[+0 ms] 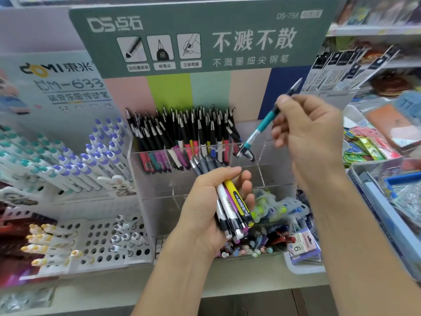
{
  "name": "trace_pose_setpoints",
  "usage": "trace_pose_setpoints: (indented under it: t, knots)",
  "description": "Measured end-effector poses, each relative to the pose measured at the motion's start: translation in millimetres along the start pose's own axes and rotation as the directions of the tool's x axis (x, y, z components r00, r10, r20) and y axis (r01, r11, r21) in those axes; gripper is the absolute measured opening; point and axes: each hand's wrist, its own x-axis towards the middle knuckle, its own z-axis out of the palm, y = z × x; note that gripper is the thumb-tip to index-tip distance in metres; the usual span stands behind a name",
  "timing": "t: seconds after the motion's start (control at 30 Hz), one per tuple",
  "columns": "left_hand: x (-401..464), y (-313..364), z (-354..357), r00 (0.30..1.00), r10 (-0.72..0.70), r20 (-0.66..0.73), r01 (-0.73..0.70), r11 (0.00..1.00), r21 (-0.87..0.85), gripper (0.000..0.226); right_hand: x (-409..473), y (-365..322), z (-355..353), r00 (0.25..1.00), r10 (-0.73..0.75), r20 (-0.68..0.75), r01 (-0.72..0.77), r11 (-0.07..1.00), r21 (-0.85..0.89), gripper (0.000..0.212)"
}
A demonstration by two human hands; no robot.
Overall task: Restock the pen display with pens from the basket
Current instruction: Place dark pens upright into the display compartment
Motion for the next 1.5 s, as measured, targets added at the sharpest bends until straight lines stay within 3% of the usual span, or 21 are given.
trace_pose_setpoints:
  t: [0.1, 0.17, 0.3, 0.4, 0.6, 0.77, 0.83, 0.9, 0.97, 1.07, 1.3, 1.43, 1.5]
  knots:
    - [1.9, 1.7, -1.2, 1.000, 0.008, -0.030, -0.008, 1.000, -0.006, 0.015, 19.4, -0.3, -3.5, 0.941, -0.336, -0.022, 0.316, 0.903, -0.290, 0.012]
    - [4.5, 1.7, -1.3, 0.998, 0.030, -0.058, -0.029, 1.000, 0.009, 0.019, 30.4, 6.8, -1.5, 0.899, -0.428, 0.097, 0.415, 0.759, -0.502, 0.009]
    - [8.1, 0.2, 0.5, 0.996, 0.052, -0.077, -0.051, 0.999, 0.014, 0.029, 39.9, 29.2, 4.3, 0.895, -0.252, 0.369, 0.445, 0.586, -0.678, 0.015]
    - [9.2, -0.9, 1.2, 0.996, 0.045, -0.071, -0.045, 0.999, 0.008, 0.027, 40.5, 38.5, 5.9, 0.893, -0.130, 0.431, 0.435, 0.501, -0.749, 0.013]
    - [11.2, -3.6, 4.3, 0.996, 0.041, -0.083, -0.039, 0.999, 0.023, 0.025, 41.3, 34.3, 13.5, 0.913, -0.040, 0.406, 0.352, 0.580, -0.734, 0.017]
    - [15.4, -3.1, 10.1, 0.997, 0.043, -0.070, -0.039, 0.997, 0.060, 0.021, 43.2, 30.8, 11.4, 0.915, 0.020, 0.402, 0.319, 0.573, -0.755, 0.024]
    - [17.7, -2.3, 13.2, 0.997, 0.050, -0.063, -0.044, 0.996, 0.081, 0.021, 37.3, 22.9, 8.6, 0.931, -0.052, 0.362, 0.310, 0.638, -0.705, 0.022]
    - [21.0, -3.7, 15.4, 0.996, 0.061, -0.059, -0.054, 0.991, 0.120, 0.021, 21.2, 11.5, 3.7, 0.964, -0.133, 0.228, 0.250, 0.739, -0.626, 0.023]
    - [25.2, -9.4, 15.9, 0.992, 0.102, -0.076, -0.087, 0.979, 0.185, 0.018, -2.4, 3.3, -4.7, 0.988, 0.014, 0.154, 0.075, 0.826, -0.558, 0.037]
    - [31.3, -21.8, 15.8, 0.981, 0.167, -0.098, -0.135, 0.952, 0.276, 0.010, -29.9, 9.2, -14.1, 0.905, 0.355, 0.234, -0.176, 0.814, -0.553, 0.044]
    - [35.7, -26.6, 12.7, 0.966, 0.232, -0.115, -0.132, 0.825, 0.549, 0.008, -29.1, 17.5, -30.8, 0.849, 0.456, 0.265, -0.344, 0.860, -0.377, 0.014]
    - [35.0, -18.1, 11.1, 0.987, 0.127, -0.101, -0.058, 0.855, 0.515, 0.007, -23.3, 23.1, -27.0, 0.803, 0.541, 0.249, -0.416, 0.808, -0.417, 0.021]
    - [30.8, -14.4, 10.8, 0.997, 0.043, -0.060, -0.012, 0.899, 0.437, 0.013, -23.3, 25.8, -22.3, 0.777, 0.578, 0.249, -0.514, 0.811, -0.281, 0.029]
